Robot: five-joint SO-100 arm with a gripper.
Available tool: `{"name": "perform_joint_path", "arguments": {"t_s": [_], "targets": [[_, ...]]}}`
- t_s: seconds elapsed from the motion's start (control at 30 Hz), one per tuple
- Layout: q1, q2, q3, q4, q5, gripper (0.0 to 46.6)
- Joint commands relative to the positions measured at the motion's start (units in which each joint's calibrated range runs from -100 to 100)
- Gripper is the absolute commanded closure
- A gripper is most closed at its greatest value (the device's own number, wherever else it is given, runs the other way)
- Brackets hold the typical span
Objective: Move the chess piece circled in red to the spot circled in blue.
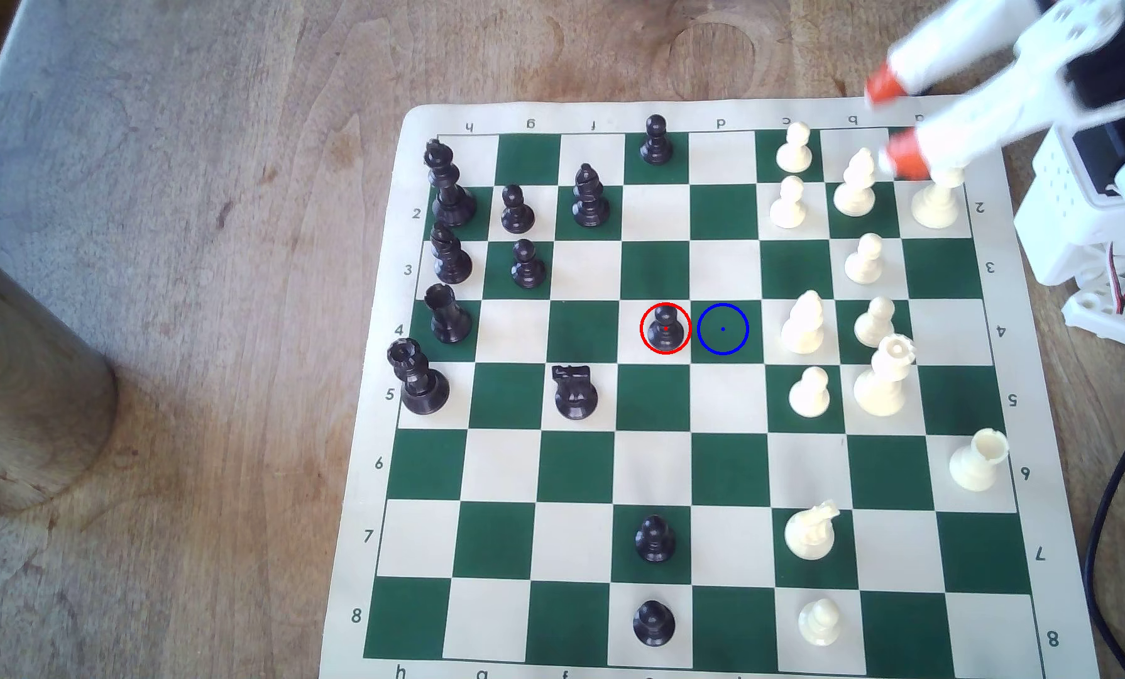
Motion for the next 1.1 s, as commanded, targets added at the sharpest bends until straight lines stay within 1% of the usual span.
{"name": "perform_joint_path", "arguments": {"t_s": [0.0, 0.07, 0.17, 0.23, 0.37, 0.4, 0.6, 0.77, 0.93, 0.97, 1.07], "targets": [[-1.2, 8.0, -4.8, -1.8, -2.4, 31.4], [-1.2, 12.1, -7.5, -2.9, -3.1, 32.0], [-1.6, 16.8, -11.1, -3.6, -3.5, 32.0], [-1.5, 22.8, -13.6, -5.0, -4.3, 32.0], [-1.9, 28.6, -14.5, -6.4, -5.1, 32.0], [-1.9, 31.2, -14.6, -6.9, -5.1, 32.0], [-1.8, 37.2, -12.1, -6.6, -4.3, 31.8], [-1.2, 40.8, -8.3, -11.4, -4.4, 31.9], [-0.2, 50.1, -10.0, -15.2, -6.0, 32.2], [0.0, 53.9, -11.6, -16.0, -6.8, 32.2], [-0.7, 57.5, -12.4, -17.5, -7.8, 32.1]]}}
